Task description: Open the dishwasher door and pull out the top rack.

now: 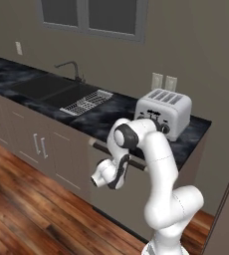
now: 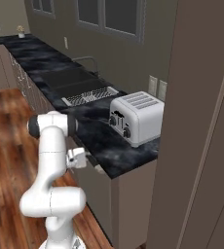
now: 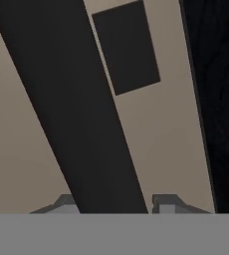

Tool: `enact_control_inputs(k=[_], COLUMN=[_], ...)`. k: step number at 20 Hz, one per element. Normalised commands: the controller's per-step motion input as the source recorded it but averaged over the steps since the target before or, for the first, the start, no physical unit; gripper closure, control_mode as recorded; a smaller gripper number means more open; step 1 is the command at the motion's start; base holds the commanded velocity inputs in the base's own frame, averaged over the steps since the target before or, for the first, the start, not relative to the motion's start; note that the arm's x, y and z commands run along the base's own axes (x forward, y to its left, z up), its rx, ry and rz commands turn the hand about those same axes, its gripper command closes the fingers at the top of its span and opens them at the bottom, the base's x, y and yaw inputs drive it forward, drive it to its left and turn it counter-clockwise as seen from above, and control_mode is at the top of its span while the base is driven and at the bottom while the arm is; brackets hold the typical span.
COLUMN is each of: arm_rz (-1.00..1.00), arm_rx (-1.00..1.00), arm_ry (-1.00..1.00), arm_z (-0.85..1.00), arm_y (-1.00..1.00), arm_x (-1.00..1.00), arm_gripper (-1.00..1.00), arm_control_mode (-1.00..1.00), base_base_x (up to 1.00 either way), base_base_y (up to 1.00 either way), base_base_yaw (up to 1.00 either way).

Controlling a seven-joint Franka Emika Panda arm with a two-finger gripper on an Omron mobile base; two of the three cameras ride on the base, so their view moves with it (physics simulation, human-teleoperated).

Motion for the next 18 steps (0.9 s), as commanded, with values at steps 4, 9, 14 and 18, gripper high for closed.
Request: enact_control_inputs(k=[4,9,14,18], arm_rz=[0.00,0.00,0.00,0.00], arm_rx=[-0.01,0.00,0.00,0.00], arm_ry=[-0.02,-0.01,0.00,0.00], arm_z=[-0.07,-0.08,-0.09,-0.13], arm_y=[0.78,0.84,0.83,0.82], arm_x=[-0.33,-0.42,-0.31,-0.30], arm_gripper=[1.00,1.00,1.00,1.00], arm_control_mode=[-1.00,-1.00,-1.00,-1.00], base_base_x=[0.00,0.00,0.00,0.00], base_base_y=[0.00,0.00,0.00,0.00], base_base_yaw=[0.00,0.00,0.00,0.00])
